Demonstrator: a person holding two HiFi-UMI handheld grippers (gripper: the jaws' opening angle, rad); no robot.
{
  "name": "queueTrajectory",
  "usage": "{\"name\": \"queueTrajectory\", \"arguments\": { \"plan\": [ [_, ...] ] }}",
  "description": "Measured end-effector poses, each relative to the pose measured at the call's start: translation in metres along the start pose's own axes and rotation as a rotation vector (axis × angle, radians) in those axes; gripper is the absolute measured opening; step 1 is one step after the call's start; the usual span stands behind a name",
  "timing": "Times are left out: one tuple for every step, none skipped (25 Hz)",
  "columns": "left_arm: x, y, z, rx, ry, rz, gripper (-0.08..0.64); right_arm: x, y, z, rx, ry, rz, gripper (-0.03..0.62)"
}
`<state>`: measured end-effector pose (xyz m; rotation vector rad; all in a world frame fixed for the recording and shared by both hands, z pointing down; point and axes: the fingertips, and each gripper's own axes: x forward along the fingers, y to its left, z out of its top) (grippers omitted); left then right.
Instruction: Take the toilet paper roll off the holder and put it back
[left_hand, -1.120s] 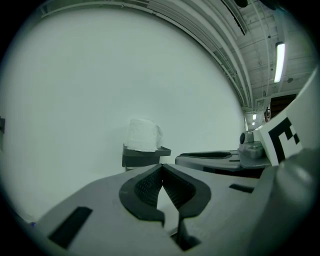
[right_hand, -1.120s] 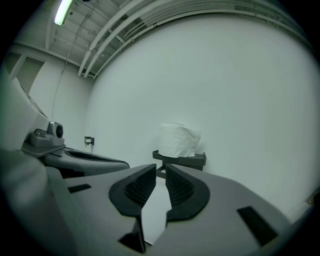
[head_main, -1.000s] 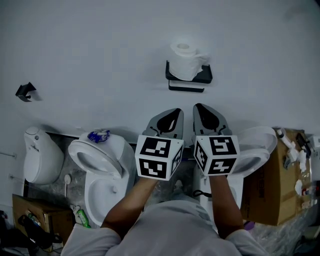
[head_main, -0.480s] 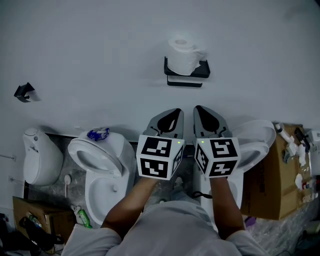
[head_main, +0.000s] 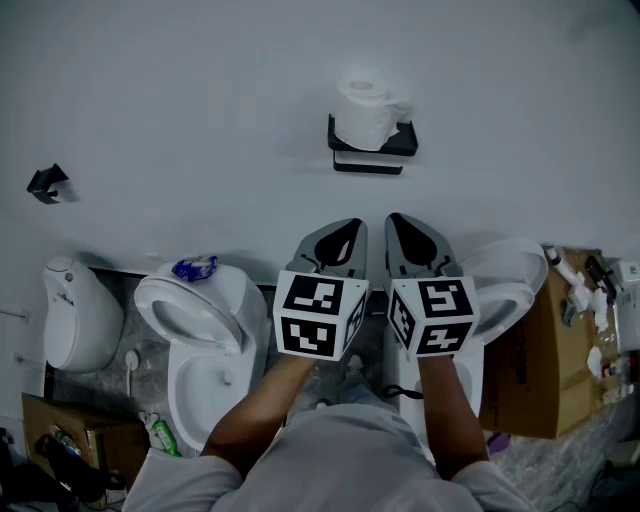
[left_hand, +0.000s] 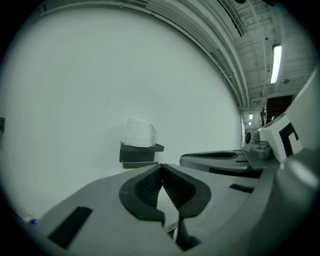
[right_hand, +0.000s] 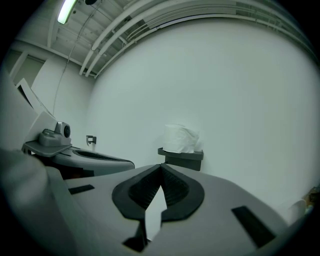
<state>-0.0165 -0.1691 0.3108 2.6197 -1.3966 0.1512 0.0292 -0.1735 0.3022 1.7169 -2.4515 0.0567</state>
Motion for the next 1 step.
{"name": "queueTrajectory", "arguments": {
  "plan": [
    [-0.0008,0.0001,0.0002,0.000,-0.001,0.000,0.003,-0.0004,0.0009,0.0003,-0.001,0.000,0.001,0.003]
  ]
}}
